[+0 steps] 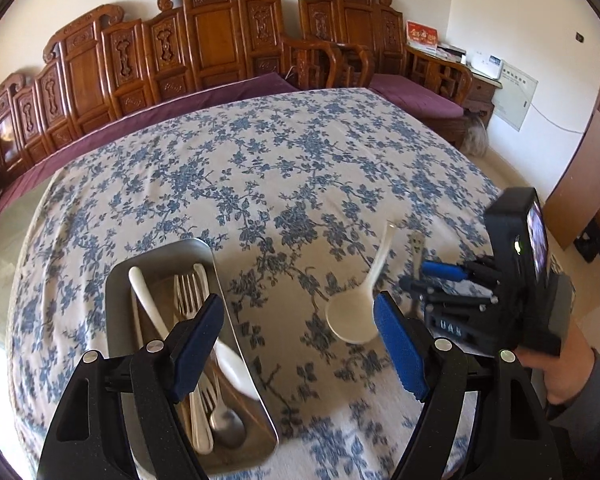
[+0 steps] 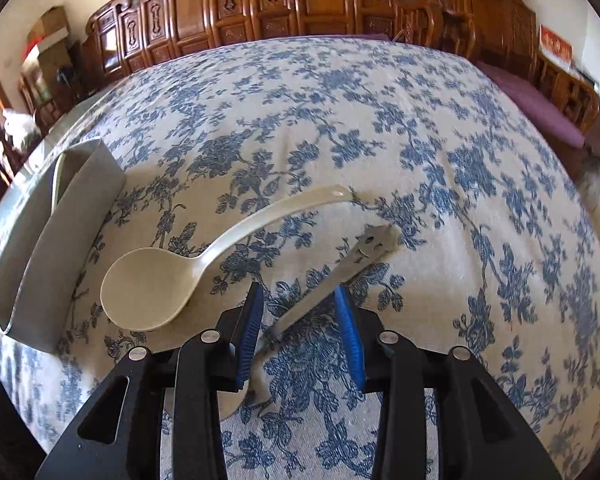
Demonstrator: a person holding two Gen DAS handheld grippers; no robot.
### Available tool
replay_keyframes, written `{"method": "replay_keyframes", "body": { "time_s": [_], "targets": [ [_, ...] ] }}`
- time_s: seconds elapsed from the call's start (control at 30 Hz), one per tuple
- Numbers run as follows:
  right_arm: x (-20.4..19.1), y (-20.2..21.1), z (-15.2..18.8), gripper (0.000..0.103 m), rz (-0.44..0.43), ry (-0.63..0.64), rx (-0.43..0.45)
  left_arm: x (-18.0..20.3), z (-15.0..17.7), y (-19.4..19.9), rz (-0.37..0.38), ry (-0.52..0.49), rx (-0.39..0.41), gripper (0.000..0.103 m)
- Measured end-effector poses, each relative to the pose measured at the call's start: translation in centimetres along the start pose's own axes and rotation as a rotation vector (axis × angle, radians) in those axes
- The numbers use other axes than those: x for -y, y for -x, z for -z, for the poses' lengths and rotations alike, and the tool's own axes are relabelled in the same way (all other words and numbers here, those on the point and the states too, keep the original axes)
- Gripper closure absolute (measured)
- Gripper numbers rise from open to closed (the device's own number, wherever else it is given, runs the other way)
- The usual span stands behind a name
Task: Organize utensils
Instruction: 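Grasp the metal smiley-face spoon handle with the right gripper, then grasp the white plastic spoon handle with the left gripper while the right holds the metal spoon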
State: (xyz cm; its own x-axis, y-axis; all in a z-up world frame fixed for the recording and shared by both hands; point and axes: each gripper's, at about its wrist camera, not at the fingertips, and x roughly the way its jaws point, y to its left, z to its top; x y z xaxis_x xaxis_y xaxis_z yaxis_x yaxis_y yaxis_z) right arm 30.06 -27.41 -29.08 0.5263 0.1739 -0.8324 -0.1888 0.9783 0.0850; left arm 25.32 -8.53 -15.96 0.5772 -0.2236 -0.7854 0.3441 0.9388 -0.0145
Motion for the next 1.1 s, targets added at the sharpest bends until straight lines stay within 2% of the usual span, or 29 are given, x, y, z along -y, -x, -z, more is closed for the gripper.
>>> {"method": "replay_keyframes", "body": {
  "time_s": [0.07, 0.33, 0.43, 0.7, 0.77, 0.8, 0.97, 1.03, 1.1],
  "targets": [
    [-0.3, 0.0, 0.1, 0.062, 0.015, 0.019, -0.013, -0.3, -0.3, -0.7, 0.003, 0.005, -0.002, 0.029],
    [1.6, 1.1, 1.2, 0.091, 0.002, 0.025, -0.048, 0.0, -0.8, -3.7, 0.039, 0.014, -0.028, 0.036],
    [2.6, 1.5, 1.6, 0.094, -0.009, 0.029, -0.052, 0.8, -0.9, -4.8, 0.063, 0.005, -0.042, 0.038],
    [3.9, 2.2, 2.3, 0.096, -0.018, 0.047, -0.039, 2.9, -1.5, -7.8, 0.129, -0.024, -0.086, 0.047],
    [3.9, 2.3, 2.5, 0.096, -0.016, 0.057, -0.033, 3.5, -1.6, -8.7, 0.149, -0.036, -0.103, 0.053],
    [3.9, 2.3, 2.6, 0.096, -0.015, 0.063, -0.031, 3.8, -1.6, -9.3, 0.159, -0.041, -0.117, 0.061],
    [4.1, 2.3, 2.6, 0.095, -0.022, 0.069, -0.026, 5.0, -1.6, -11.2, 0.174, -0.068, -0.159, 0.065],
    [4.1, 2.3, 2.6, 0.095, -0.029, 0.069, -0.026, 5.4, -1.6, -11.8, 0.177, -0.077, -0.173, 0.073],
    [4.2, 2.3, 2.6, 0.095, -0.032, 0.066, -0.025, 5.8, -1.6, -12.3, 0.183, -0.084, -0.187, 0.076]
  ]
}}
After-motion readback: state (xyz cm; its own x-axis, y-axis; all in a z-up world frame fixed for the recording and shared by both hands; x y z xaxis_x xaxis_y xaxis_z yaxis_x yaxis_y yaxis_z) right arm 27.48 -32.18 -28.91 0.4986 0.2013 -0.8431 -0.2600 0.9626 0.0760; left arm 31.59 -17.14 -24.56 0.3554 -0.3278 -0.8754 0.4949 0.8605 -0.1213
